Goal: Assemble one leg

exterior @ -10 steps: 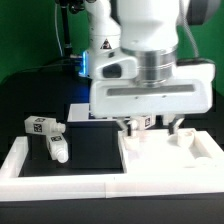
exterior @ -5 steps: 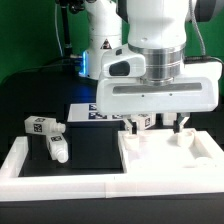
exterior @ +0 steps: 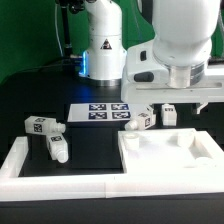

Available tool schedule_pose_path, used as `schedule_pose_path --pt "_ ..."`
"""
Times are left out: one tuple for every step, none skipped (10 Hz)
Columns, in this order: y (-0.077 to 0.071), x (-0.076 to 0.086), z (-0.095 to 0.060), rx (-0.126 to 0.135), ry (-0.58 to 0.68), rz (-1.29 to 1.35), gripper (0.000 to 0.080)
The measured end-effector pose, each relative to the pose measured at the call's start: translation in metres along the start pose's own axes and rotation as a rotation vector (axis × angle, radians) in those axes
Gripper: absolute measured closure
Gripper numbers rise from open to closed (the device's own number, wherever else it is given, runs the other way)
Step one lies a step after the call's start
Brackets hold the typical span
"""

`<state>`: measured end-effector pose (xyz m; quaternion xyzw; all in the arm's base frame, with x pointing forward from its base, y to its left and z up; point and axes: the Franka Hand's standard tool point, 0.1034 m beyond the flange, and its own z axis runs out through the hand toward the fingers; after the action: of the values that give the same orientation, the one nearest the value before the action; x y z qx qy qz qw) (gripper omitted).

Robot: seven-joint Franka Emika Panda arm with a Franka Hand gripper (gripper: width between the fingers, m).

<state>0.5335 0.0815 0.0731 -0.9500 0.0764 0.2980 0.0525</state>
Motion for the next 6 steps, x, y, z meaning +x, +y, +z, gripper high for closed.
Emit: schedule_pose_path --pt "0.002 -0.001 0.003 -0.004 -0.055 0.002 0.0151" --pt "0.003 0.000 0.004 -0.007 -0.098 0.002 0.0151" --pt "0.002 0.006 0.003 -0.004 -0.076 0.001 0.0151" --pt "-0.001 0.003 0.007 0.003 -0.085 0.013 0.0151" --pt "-0.009 -0.006 0.020 0.026 -0.118 0.030 0.0151" --pt "-0.018 -0.015 0.032 0.031 -0.148 0.020 0.0151"
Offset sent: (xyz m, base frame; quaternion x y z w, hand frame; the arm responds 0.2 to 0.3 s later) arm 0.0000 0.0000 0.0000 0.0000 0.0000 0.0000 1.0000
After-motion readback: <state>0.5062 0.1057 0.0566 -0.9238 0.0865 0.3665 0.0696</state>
